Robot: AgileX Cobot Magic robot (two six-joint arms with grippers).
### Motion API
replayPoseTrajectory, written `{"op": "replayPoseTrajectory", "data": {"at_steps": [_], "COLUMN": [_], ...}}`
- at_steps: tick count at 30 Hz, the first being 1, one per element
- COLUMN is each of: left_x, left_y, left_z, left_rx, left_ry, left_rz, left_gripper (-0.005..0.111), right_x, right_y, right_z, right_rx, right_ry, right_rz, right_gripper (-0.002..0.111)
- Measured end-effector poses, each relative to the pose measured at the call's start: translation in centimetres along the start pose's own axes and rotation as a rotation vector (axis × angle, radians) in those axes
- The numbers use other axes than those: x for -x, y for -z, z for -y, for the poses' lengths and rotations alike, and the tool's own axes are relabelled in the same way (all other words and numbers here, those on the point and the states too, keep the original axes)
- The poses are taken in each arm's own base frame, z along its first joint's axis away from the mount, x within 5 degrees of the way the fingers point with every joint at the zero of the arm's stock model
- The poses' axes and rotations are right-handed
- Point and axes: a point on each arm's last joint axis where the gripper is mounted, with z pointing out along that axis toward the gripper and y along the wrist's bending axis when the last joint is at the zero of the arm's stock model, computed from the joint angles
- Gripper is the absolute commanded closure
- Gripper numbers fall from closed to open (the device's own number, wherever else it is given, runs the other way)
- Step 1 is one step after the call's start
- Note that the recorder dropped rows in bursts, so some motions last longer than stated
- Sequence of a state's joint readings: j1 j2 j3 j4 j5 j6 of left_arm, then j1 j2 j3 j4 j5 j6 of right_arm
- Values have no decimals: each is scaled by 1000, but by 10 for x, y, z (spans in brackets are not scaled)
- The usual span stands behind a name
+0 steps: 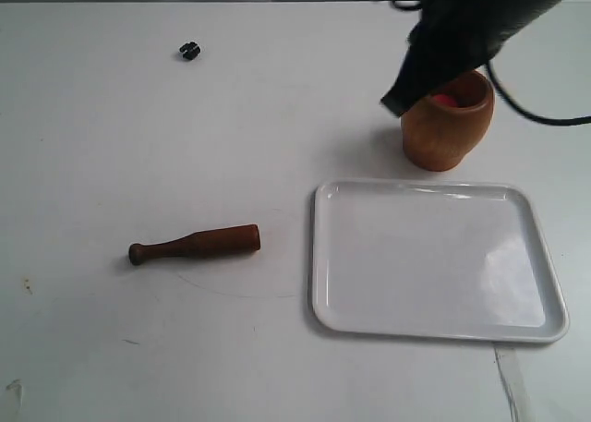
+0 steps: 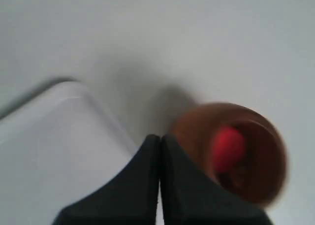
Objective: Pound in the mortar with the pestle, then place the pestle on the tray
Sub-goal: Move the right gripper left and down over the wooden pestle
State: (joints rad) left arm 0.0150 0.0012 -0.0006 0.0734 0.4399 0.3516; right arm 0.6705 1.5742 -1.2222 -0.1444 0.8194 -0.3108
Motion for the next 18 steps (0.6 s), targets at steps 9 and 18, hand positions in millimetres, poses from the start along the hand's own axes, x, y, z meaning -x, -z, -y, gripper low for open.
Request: {"op": "replayPoseTrajectory", "data": {"at_steps": [9, 18], "left_x": [0, 0], "left_y": [0, 0], "left_z": [0, 0], "left_rx": [0, 0], "left_ry": [0, 0], "left_rz": [0, 0], "left_gripper": [107, 107], "right_x": [54, 106], "right_y": [-46, -76], "right_z": [-115, -177], "right_rx": [338, 478], "right_ry": [691, 722], "right_rz": [129, -40], "right_gripper": [107, 50]}}
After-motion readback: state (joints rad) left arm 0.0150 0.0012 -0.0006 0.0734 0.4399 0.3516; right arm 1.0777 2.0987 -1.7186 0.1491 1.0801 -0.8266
